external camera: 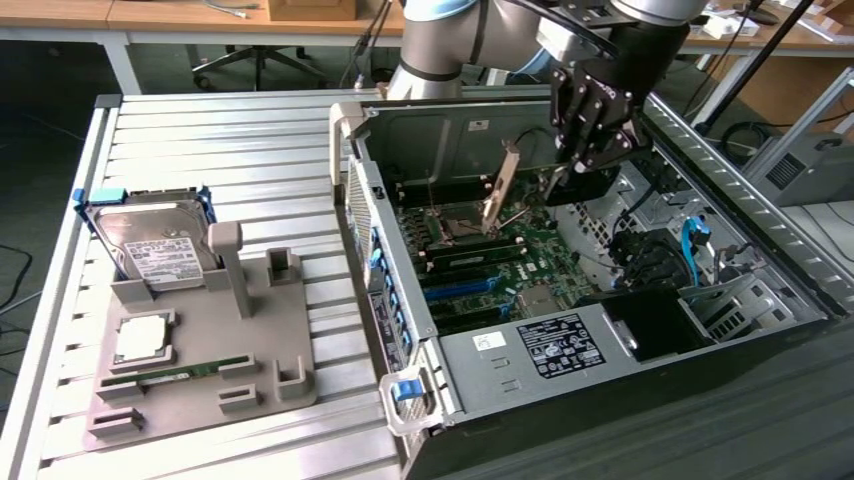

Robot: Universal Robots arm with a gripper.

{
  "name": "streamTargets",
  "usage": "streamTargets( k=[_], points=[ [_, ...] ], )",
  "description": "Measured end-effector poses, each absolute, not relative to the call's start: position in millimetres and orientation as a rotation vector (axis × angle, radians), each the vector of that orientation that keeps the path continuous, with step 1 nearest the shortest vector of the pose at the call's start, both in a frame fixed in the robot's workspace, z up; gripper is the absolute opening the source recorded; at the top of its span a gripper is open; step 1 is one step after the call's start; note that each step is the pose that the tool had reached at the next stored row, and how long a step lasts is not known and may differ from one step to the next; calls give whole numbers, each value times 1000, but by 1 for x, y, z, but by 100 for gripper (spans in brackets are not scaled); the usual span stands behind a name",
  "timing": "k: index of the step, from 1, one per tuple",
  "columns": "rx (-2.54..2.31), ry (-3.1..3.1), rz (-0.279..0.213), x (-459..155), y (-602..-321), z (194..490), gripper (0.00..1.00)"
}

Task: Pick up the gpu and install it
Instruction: 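Insert the gpu into the slot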

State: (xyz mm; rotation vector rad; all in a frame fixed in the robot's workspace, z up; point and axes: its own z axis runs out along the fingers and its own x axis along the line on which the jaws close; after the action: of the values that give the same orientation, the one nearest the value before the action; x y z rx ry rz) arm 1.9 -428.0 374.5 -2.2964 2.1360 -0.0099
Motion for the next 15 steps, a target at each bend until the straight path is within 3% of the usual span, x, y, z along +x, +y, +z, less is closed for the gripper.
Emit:
streamTargets(
  k=[15],
  points=[
    [-2298, 2137, -13, -1, -431, 371, 27]
  ],
)
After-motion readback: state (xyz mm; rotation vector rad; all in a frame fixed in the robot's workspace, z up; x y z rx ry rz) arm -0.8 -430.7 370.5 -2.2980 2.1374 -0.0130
